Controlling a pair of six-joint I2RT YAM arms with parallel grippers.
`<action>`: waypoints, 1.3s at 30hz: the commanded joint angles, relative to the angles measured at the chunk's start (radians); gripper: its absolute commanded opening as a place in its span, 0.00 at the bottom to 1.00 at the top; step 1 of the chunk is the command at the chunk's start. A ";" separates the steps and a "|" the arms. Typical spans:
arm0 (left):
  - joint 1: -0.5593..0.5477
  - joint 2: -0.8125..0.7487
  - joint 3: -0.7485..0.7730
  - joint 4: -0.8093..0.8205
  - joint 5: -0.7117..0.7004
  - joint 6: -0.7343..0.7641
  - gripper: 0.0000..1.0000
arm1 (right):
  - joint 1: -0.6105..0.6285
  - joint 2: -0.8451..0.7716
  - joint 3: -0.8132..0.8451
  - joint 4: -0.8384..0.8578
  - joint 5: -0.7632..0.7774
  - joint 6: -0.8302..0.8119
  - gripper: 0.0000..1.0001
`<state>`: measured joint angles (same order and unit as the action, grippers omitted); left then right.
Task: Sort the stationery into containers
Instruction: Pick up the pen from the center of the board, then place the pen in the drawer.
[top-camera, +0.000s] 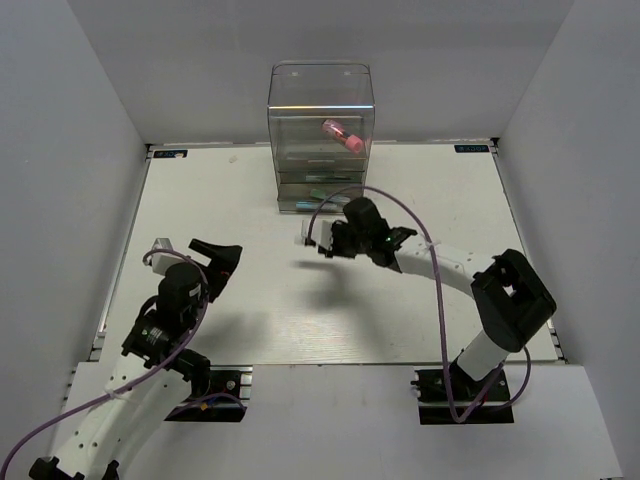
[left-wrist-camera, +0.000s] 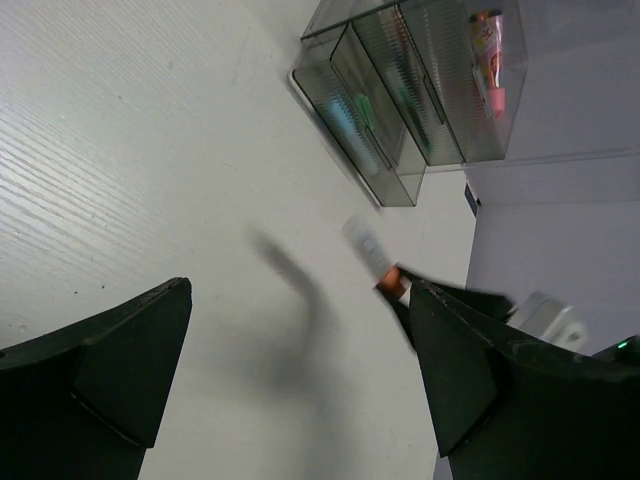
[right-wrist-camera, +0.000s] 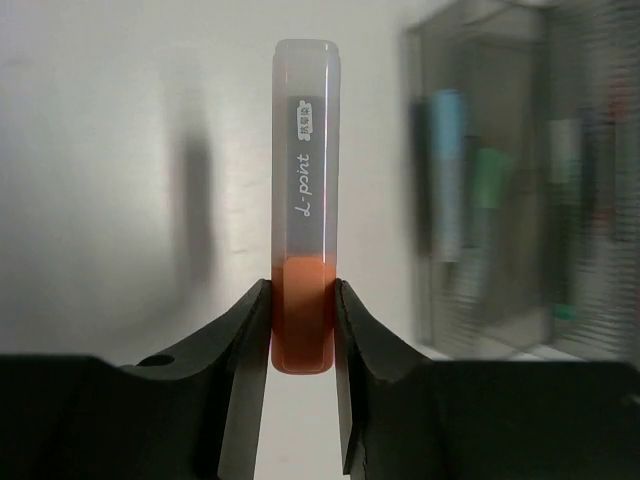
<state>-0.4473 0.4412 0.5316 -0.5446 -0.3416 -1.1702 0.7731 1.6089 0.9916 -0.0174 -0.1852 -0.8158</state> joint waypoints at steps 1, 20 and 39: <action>-0.004 0.033 -0.013 0.077 0.049 0.017 0.99 | -0.060 0.037 0.110 0.068 0.021 -0.084 0.00; -0.004 0.128 -0.042 0.179 0.128 0.026 0.99 | -0.213 0.480 0.673 -0.108 0.018 -0.324 0.06; -0.004 0.201 -0.051 0.258 0.158 0.044 0.99 | -0.251 0.394 0.659 -0.301 -0.278 -0.265 0.00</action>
<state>-0.4473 0.6380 0.4828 -0.3214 -0.1997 -1.1431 0.5323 2.0636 1.6203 -0.2108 -0.3061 -1.0801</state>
